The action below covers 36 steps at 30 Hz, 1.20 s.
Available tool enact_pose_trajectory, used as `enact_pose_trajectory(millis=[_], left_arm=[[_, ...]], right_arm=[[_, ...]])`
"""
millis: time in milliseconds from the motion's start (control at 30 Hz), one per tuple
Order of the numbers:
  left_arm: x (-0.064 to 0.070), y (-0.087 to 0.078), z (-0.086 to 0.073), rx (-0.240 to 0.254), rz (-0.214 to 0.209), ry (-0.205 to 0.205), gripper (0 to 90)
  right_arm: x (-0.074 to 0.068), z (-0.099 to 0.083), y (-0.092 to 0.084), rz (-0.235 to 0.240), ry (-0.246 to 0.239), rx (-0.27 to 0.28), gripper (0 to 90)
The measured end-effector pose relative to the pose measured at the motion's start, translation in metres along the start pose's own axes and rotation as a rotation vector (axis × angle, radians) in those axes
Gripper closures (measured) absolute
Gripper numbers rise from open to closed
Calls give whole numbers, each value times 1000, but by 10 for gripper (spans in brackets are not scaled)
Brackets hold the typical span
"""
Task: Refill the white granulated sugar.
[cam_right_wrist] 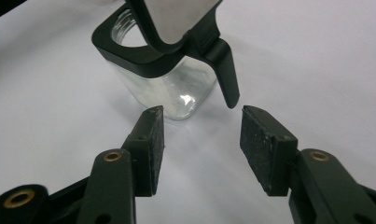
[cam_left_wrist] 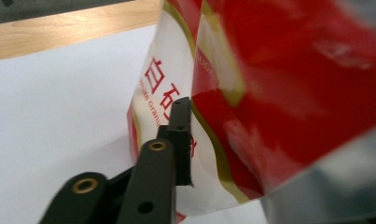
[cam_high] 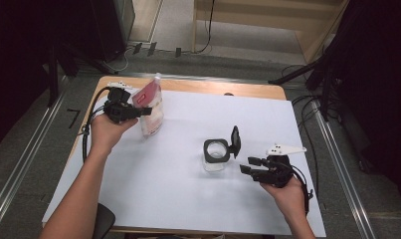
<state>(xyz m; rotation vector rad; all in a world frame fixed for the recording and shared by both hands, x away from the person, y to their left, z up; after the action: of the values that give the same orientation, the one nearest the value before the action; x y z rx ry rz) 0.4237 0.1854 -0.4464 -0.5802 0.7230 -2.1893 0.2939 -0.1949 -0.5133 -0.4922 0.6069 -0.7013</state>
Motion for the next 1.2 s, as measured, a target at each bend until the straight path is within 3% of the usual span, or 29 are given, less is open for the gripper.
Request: enact_pose_trajectory(millis=[100, 167, 233, 333, 433, 633, 767, 867, 1000, 1200], left_arm=[[-4, -4, -2, -9, 17, -3, 852], [-6, -4, -3, -1, -6, -23, 900], [-5, -4, -2, 0, -18, -21, 900], [-4, -6, 0, 8, -4, -9, 900], [-1, -10, 2, 5, -32, 0, 900], [12, -19, 7, 10, -129, -22, 900], [22, -28, 11, -7, -149, 8, 900], [28, -32, 14, -15, -139, 40, 900], [34, -37, 19, 1, -150, 29, 900], [48, -46, 24, 7, -169, 77, 900]], right_arm=[[-4, 1, 1, 13, -6, 4, 505], [-8, 2, 1, 24, -7, 7, 506], [-13, 2, 2, 35, -17, 6, 507], [-19, 3, 3, 48, -34, 4, 513], [-25, 5, 2, 59, -39, 9, 523], [-39, 6, 0, 97, -34, 6, 559], [-47, 9, -2, 106, -64, 6, 569], [-53, 10, -4, 118, -74, 13, 576], [-62, 12, -4, 121, -83, 14, 580], [-77, 12, 0, 130, -116, 1, 585]])
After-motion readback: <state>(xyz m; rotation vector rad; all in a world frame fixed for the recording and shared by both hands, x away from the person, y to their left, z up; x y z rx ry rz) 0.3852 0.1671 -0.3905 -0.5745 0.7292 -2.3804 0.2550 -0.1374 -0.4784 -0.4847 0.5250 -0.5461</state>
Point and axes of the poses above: each handheld gripper's, and its own axes: y roughly forward along the jaws, z roughly out of its top, x roughly to its right, the point moved 7 cm from there along y, roughly forward along the jaws, and after that the axes turned 5 degrees about y, right-handed, at the moved point
